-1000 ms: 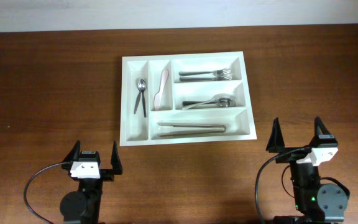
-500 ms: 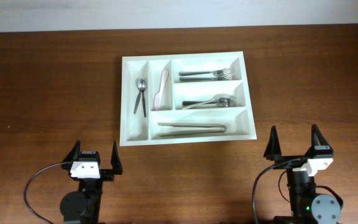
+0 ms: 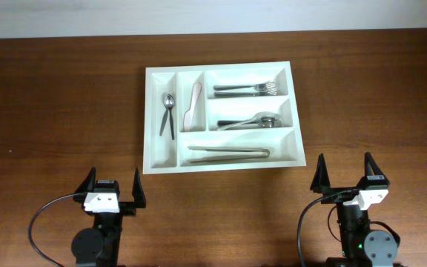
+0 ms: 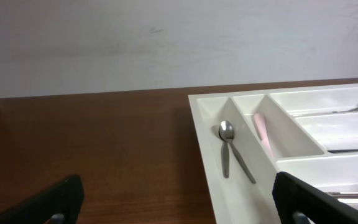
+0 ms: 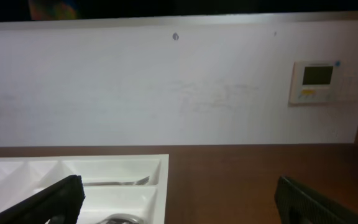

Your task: Pack container

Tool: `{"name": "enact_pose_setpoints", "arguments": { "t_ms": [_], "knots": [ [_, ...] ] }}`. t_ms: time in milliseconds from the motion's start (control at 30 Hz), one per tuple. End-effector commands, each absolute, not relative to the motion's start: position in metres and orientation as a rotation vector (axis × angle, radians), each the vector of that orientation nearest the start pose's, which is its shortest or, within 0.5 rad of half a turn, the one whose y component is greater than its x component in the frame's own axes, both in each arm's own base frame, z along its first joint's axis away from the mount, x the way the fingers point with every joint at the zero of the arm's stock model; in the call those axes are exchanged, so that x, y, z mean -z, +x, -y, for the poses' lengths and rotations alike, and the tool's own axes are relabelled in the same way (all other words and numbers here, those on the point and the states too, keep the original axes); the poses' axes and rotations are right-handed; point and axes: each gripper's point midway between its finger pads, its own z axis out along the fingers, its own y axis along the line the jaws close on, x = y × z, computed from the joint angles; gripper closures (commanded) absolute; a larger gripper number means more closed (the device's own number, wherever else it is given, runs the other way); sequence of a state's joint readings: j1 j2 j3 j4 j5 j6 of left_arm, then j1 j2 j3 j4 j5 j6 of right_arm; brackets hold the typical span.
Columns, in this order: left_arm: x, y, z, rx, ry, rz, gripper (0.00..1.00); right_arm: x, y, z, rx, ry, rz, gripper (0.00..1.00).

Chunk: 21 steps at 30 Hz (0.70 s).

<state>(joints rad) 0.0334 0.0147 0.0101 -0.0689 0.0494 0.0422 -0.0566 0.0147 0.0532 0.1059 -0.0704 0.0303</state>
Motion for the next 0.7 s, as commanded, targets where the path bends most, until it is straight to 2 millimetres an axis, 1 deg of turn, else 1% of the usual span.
{"name": "enact_pose_setpoints", "arguments": {
  "t_ms": [0,200,267,667],
  "knots": [
    [-0.158,0.246,0.002,-0.019,0.067,-1.642,0.01,-0.205,0.245,-0.002,-0.054,-0.001,-1.454,0.01],
    [-0.158,0.246,0.002,-0.019,0.067,-1.642,0.01,-0.174,0.247,-0.002,-0.057,0.009,-1.576,0.01],
    [-0.158,0.246,0.002,-0.019,0.067,-1.642,0.01,-0.158,0.246,-0.002,-0.058,0.014,-1.638,0.01],
    [-0.158,0.246,0.002,-0.019,0.067,-1.642,0.01,-0.157,0.246,0.0,0.037,-0.075,-1.64,0.01]
  ]
}}
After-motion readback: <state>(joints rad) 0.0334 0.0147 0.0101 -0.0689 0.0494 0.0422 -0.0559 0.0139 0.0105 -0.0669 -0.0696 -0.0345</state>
